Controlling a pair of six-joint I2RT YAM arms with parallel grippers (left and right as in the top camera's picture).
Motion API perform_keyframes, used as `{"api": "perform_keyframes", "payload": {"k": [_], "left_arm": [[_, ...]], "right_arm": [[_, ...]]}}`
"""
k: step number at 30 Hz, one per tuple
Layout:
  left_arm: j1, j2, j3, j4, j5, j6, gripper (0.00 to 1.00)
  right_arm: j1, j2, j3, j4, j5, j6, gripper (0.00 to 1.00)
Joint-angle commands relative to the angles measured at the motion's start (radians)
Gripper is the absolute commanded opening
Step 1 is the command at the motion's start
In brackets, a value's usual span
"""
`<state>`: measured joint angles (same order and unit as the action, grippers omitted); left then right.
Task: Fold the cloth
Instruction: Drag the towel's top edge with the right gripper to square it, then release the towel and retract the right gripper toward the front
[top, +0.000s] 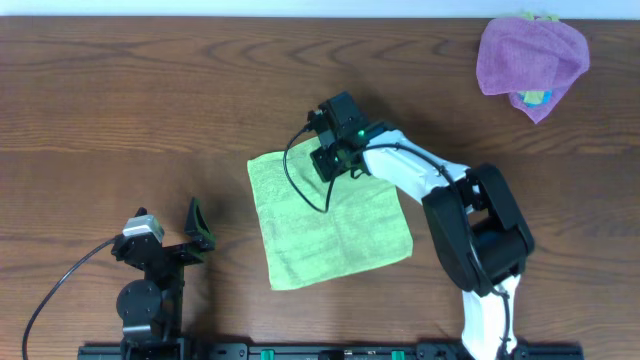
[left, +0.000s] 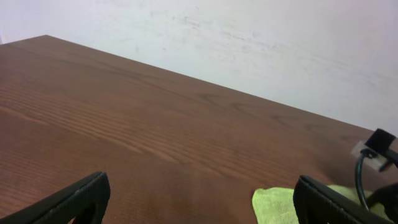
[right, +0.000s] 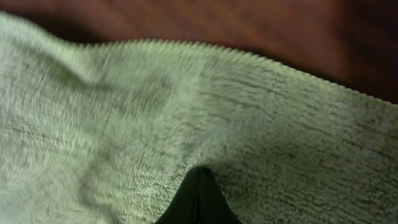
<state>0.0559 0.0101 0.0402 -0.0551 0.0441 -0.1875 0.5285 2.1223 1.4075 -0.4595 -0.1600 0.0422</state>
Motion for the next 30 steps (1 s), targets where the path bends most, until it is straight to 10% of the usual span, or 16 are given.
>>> {"api": "perform_keyframes", "payload": {"k": [1,30], "left_arm": [[-0.004,-0.006,-0.035,-0.019,-0.014,-0.003,0.96],[-0.004,-0.006,-0.035,-0.019,-0.014,-0.003,0.95]], "right_arm": [[-0.071,0.078,0.010,-0.016,0.106,0.014,0.01],[-0.167,0.106,0.037,0.085,0.021,0.032,0.01]]}}
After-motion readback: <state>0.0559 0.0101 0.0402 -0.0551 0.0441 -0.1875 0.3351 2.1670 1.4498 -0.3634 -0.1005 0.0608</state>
